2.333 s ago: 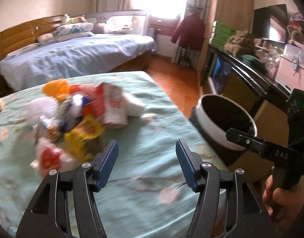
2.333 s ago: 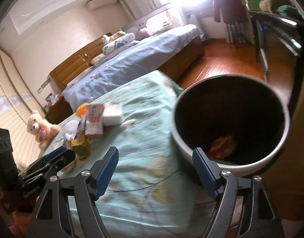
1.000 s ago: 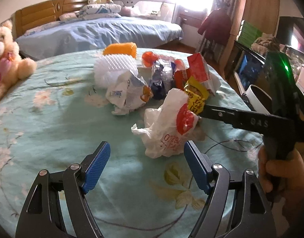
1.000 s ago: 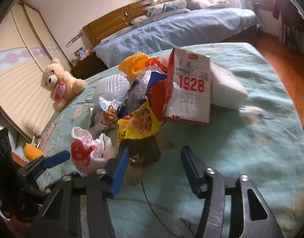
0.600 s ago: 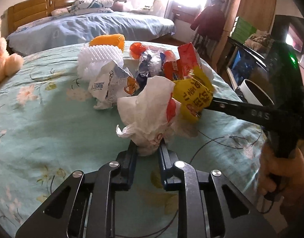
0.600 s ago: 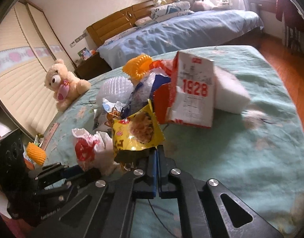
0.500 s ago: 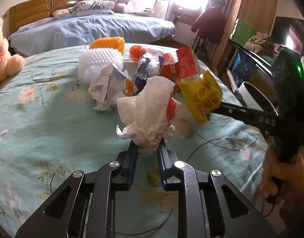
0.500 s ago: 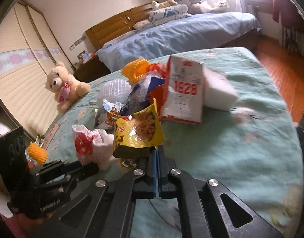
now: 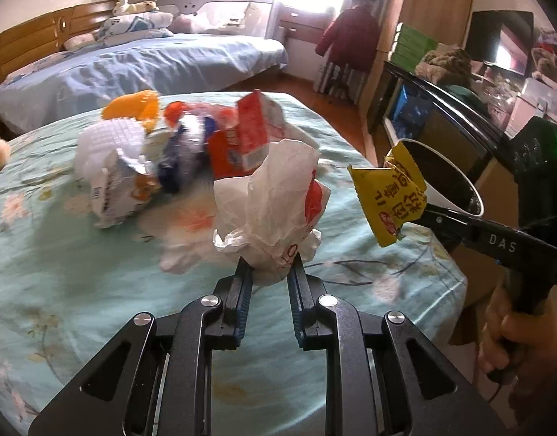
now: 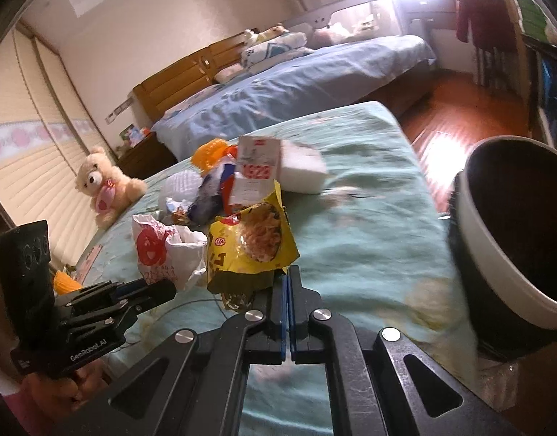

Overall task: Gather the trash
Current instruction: 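Grasp the white tissue bag with the left tool while the right tool grasps the yellow wrapper, then carry the tissue bag and yellow wrapper over the trash bin with both tools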

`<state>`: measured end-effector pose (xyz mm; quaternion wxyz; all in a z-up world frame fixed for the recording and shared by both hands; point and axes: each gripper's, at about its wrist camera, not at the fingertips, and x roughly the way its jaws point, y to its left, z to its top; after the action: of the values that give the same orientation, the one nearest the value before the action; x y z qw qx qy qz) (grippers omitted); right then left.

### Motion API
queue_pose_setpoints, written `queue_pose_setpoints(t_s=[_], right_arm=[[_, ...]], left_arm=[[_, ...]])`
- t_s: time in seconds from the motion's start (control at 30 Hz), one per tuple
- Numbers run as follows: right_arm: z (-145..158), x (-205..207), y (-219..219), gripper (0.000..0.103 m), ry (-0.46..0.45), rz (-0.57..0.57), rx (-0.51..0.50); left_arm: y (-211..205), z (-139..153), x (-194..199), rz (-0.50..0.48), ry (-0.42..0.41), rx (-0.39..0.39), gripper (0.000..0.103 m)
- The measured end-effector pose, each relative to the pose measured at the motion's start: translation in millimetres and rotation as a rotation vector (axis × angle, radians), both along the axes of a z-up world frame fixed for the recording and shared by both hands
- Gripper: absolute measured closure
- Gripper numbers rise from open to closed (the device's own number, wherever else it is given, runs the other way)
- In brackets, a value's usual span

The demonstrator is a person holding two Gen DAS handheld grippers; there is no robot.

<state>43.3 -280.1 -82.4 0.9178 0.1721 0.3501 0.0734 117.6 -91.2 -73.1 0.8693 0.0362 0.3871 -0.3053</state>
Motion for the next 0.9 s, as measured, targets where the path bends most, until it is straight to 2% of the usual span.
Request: queue_pose_setpoints(t_s=[0.9], right_arm=[[15.3, -70.4, -102.7, 0.103, -0.033, -0.236, -0.013]], left_arm=[[-109.0, 19.5, -21.3, -0.19, -0.026, 0.013, 0.085]])
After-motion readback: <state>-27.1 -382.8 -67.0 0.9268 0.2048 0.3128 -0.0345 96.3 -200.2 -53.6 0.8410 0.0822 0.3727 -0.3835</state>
